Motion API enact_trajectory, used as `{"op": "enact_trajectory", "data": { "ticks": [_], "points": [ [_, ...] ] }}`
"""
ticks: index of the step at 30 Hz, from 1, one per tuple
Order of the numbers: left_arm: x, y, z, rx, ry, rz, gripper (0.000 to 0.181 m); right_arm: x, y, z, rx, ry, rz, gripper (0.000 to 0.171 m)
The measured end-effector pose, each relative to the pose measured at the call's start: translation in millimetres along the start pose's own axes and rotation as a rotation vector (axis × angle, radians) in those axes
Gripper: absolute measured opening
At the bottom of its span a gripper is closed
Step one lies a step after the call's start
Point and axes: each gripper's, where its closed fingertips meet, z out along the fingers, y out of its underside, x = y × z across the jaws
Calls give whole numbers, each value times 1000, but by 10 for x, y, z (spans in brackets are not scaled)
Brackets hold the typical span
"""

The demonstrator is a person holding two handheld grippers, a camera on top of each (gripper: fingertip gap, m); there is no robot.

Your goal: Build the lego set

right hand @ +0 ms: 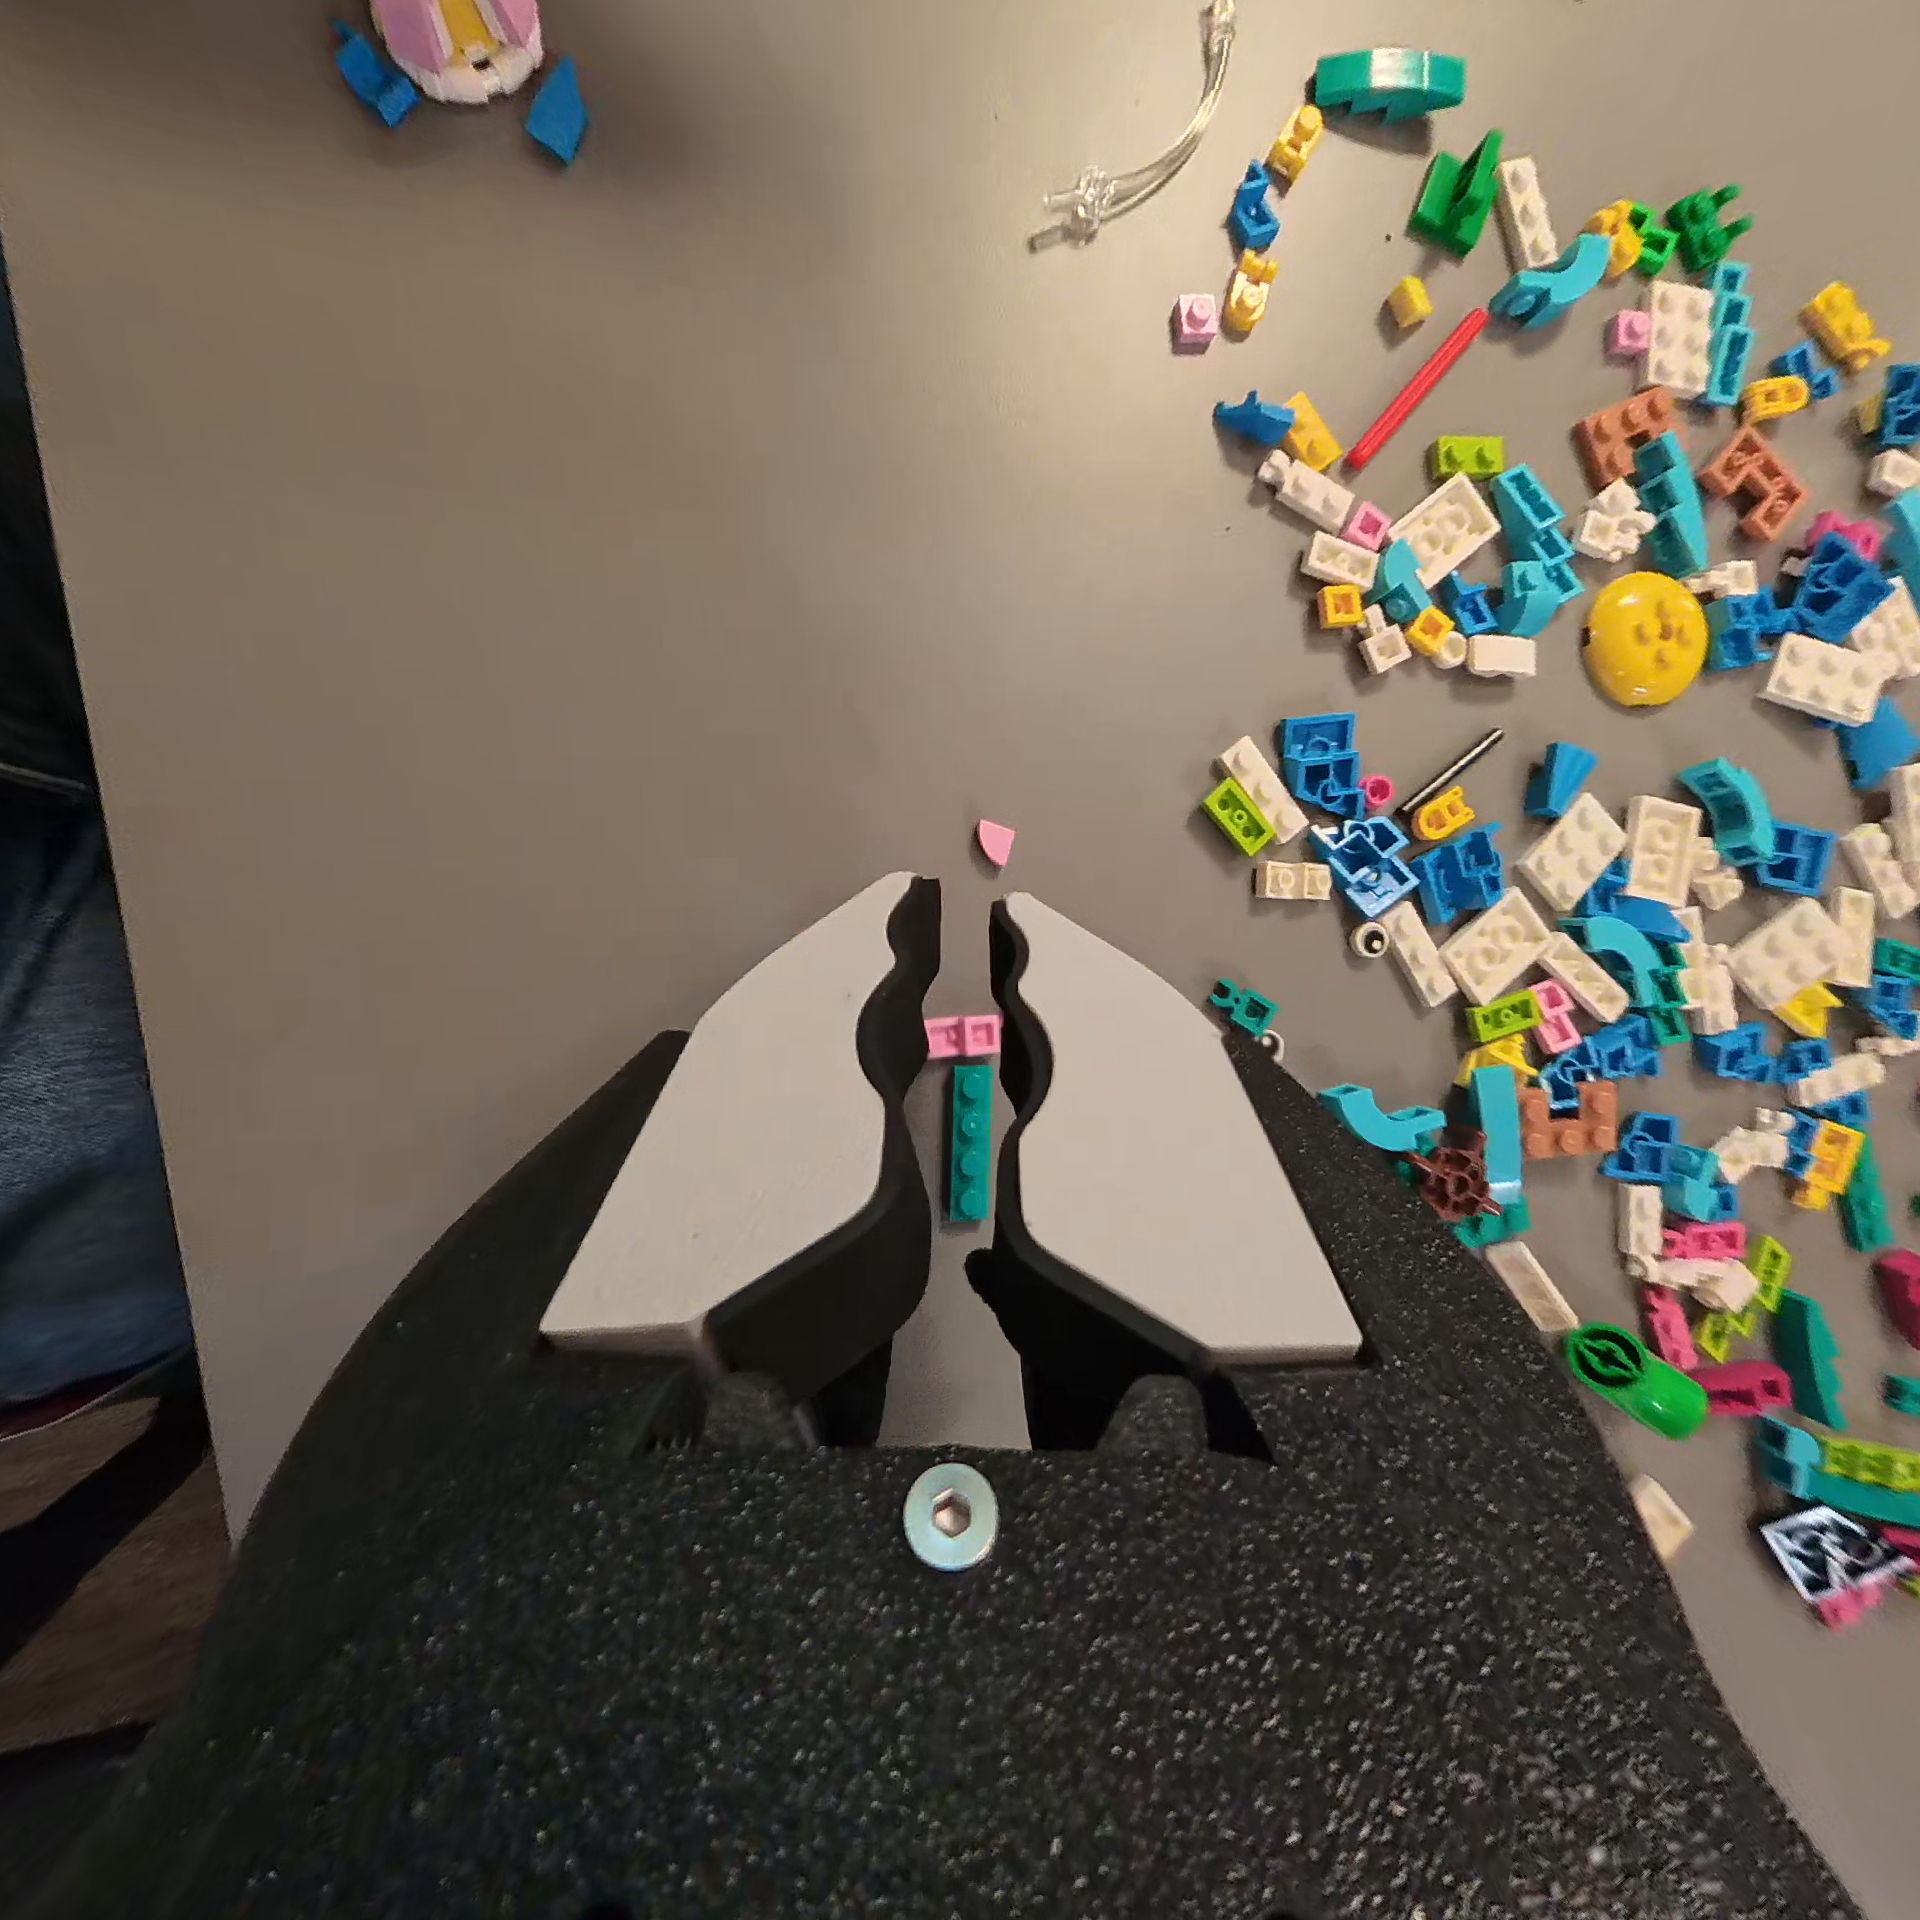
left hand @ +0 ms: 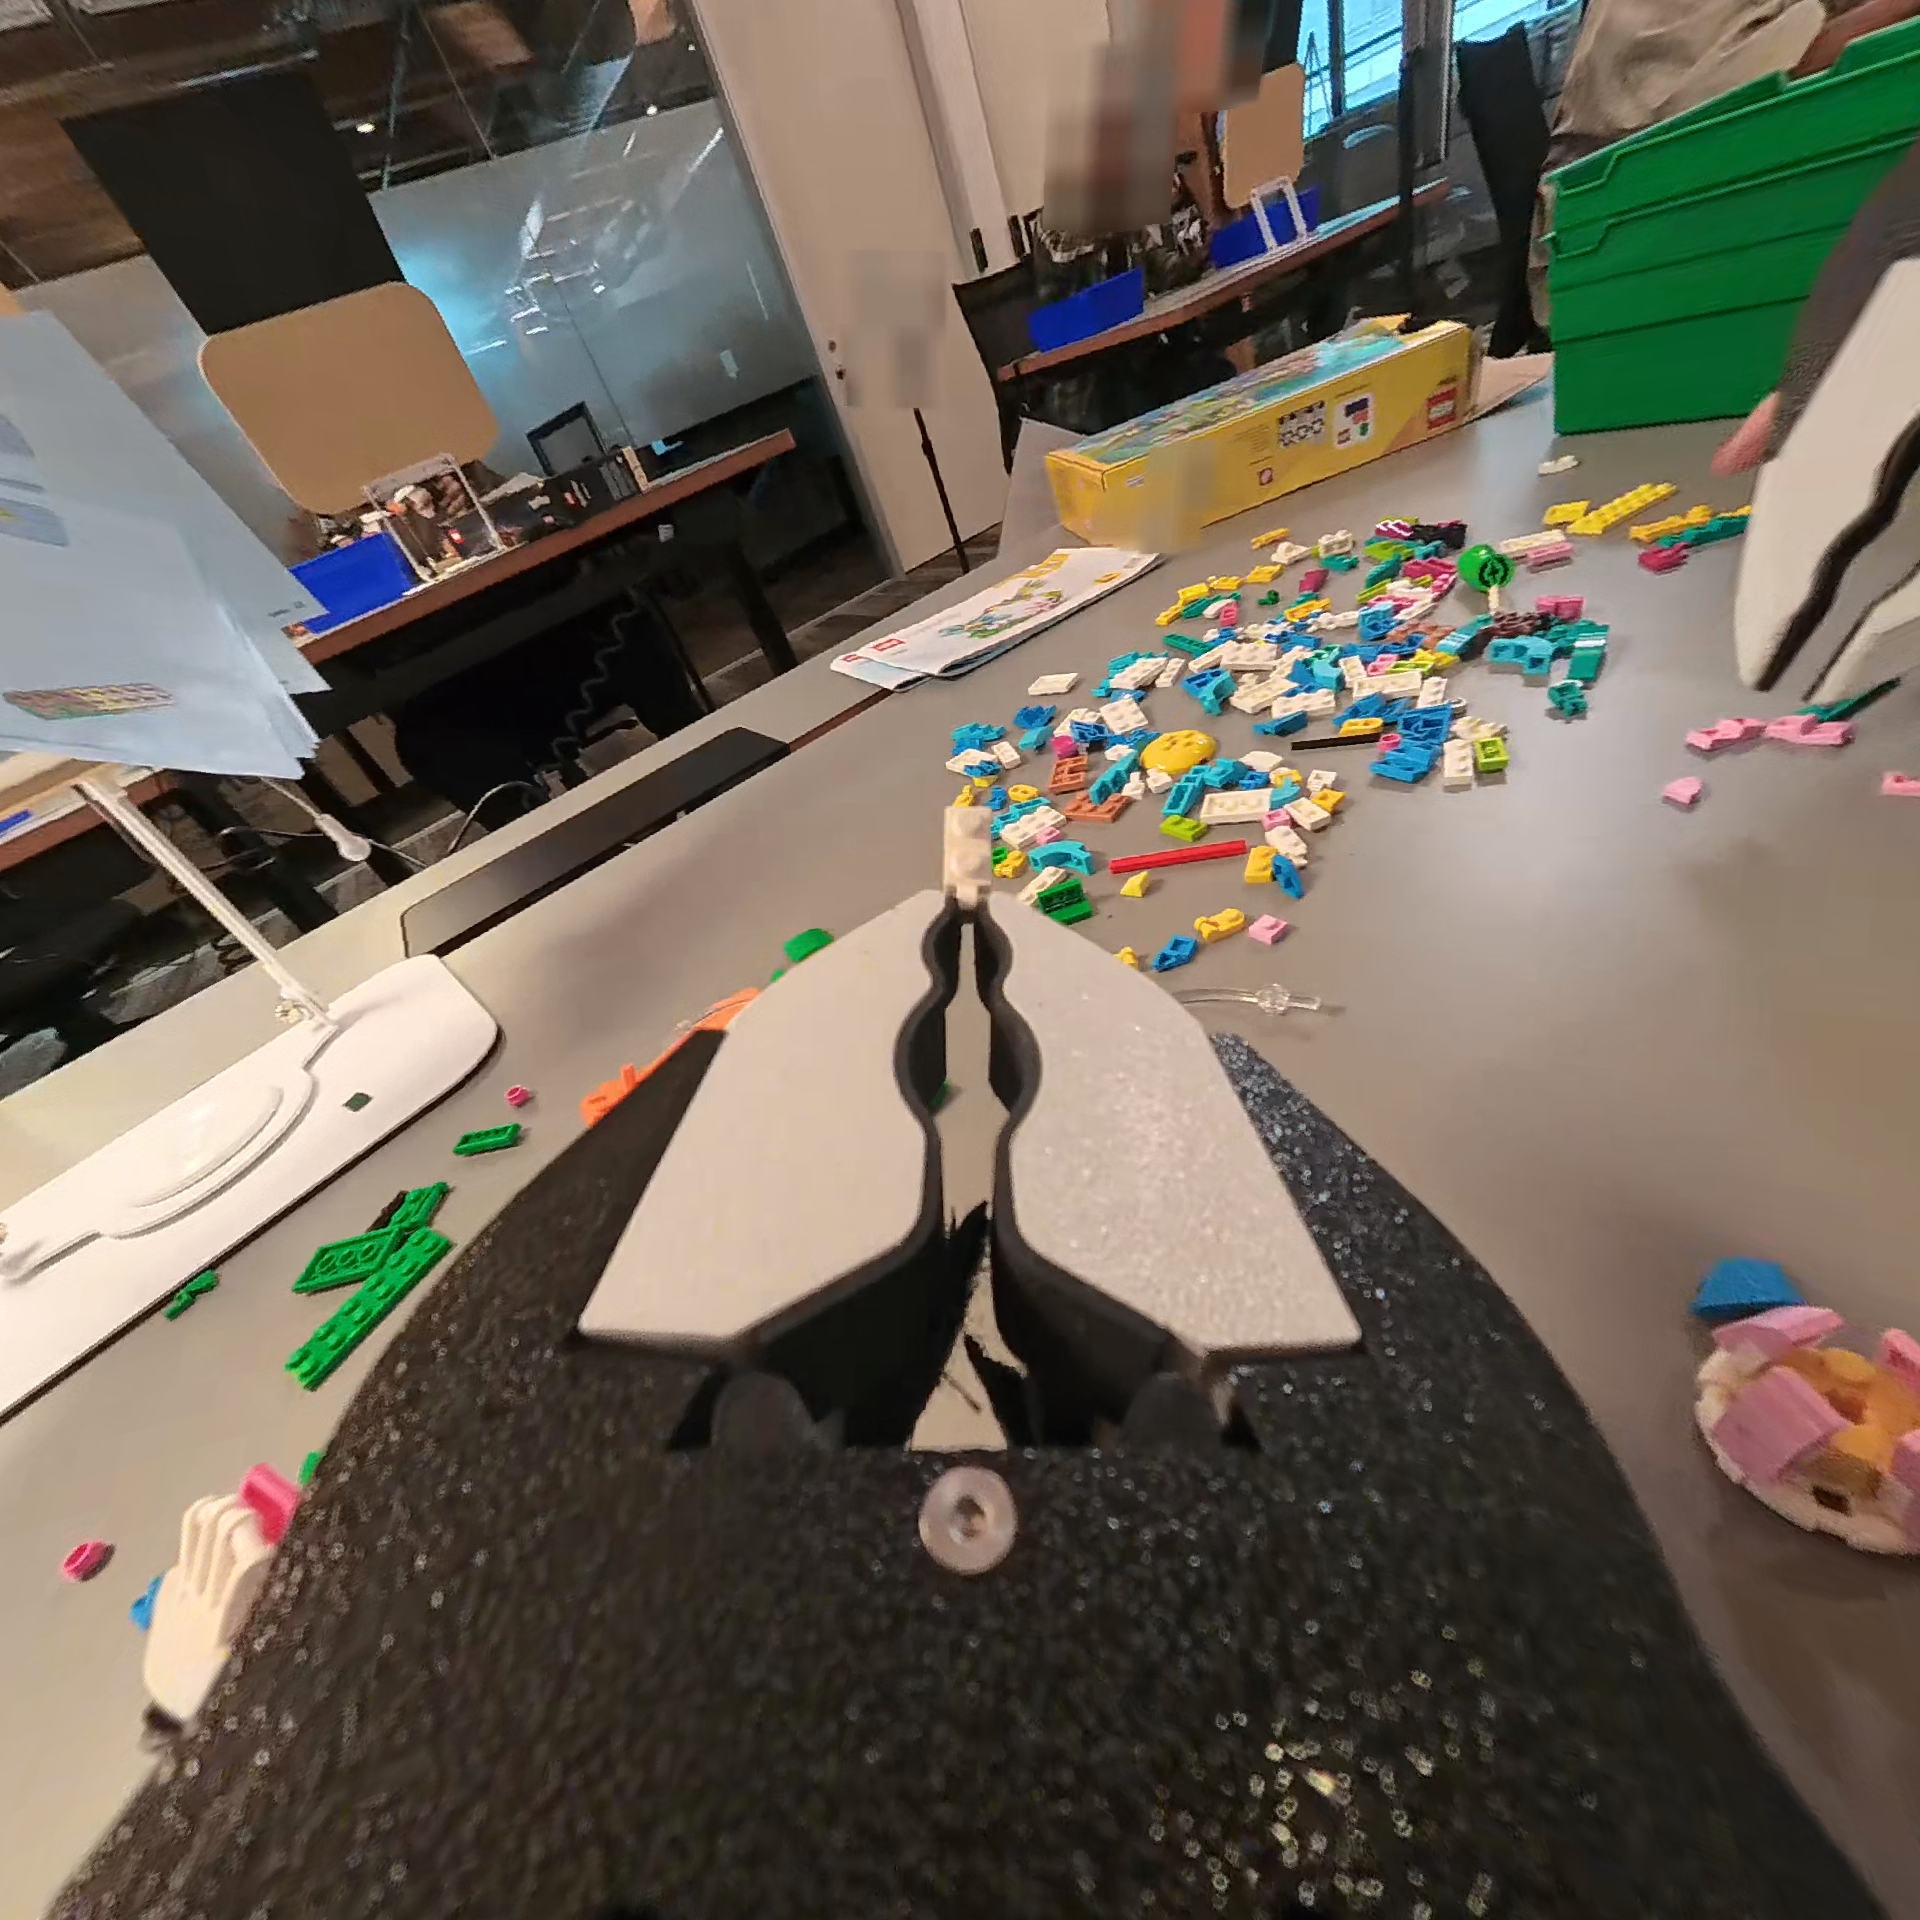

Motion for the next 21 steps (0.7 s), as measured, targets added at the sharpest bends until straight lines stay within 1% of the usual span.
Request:
{"op": "enact_trajectory", "data": {
  "ticks": [6,14,18,21],
  "points": [
    [160,35,47,-29,75,46,2,45,-12,107,-3,-26,16,9],
    [313,68,81,-57,134,123,2,73,32,220,-51,-77,44,13],
    [337,77,88,-61,149,126,2,34,52,254,-73,-114,60,13],
    [355,80,91,-63,161,126,2,-78,-9,251,-54,-172,65,14]
  ]
}}
